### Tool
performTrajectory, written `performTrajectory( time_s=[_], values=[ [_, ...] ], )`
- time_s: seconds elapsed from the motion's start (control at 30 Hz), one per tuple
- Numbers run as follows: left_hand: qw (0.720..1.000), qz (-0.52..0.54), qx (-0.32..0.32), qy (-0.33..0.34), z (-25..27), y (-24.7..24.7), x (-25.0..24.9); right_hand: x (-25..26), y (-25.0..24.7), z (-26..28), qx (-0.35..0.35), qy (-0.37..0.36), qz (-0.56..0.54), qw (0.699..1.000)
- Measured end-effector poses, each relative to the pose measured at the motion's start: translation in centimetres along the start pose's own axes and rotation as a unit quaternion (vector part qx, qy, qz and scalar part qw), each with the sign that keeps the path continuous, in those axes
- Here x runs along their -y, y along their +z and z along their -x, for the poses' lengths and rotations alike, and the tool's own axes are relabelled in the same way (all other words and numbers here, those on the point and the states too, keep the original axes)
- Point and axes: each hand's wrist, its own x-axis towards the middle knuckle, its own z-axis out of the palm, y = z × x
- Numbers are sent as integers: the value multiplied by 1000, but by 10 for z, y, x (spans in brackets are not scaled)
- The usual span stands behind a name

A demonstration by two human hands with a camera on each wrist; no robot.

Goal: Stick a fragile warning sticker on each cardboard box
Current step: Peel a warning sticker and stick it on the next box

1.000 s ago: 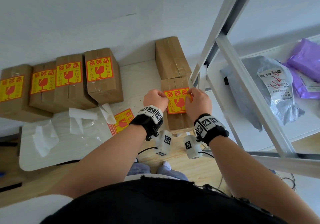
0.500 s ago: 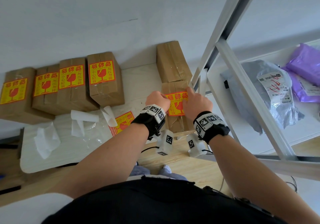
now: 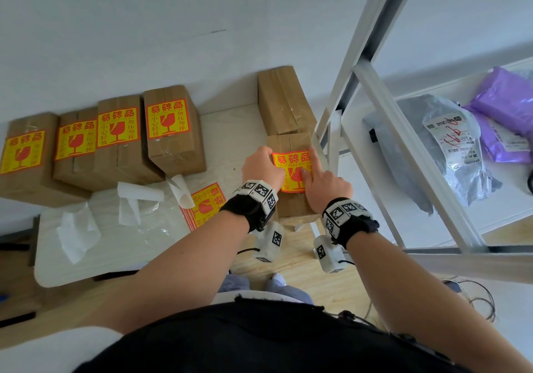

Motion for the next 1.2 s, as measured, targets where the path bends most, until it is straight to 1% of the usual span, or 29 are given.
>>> performTrajectory(
  time_s=[0.2,0.27,0.3,0.37,0.43,0.53,0.63,0.7,0.73,0.83,0.9,0.97,1.03,1.1,1.2],
  values=[
    [999,13,28,-21,-8,-5,-1,-4,6,-5,-5,-1,-3,1000],
    [999,-28,28,2,-9,-7,-4,-5,7,-6,-3,1,-1,1000],
    [997,-64,28,26,-9,-7,-5,-5,8,-6,-2,2,-1,1000],
    [986,-139,20,90,-7,-8,-8,-5,8,-6,0,1,1,1000],
    [972,-190,6,135,-3,-9,-12,-5,9,-6,2,0,-1,1000],
    [959,-239,-6,152,4,-8,-14,-6,10,-6,-5,-1,-14,1000],
    [953,-266,-30,143,7,-7,-7,-7,11,-5,-8,-2,-35,999],
    [960,-254,-30,116,8,-5,3,-7,12,-5,-5,-2,-62,998],
    [966,-234,-17,111,8,-2,9,-7,12,-5,-3,-3,-82,997],
    [973,-168,67,145,13,13,24,-5,15,-2,-6,-7,-165,986],
    [974,-143,107,140,15,22,30,-4,18,1,-16,-11,-209,978],
    [979,-111,121,125,16,27,36,-5,20,2,-18,2,-237,971],
    [981,-66,130,130,16,30,42,-8,22,1,-7,19,-256,966],
    [980,-24,138,138,16,31,45,-9,22,1,5,17,-268,963],
    [985,14,124,117,18,31,44,-9,20,2,9,7,-283,959]
  ],
)
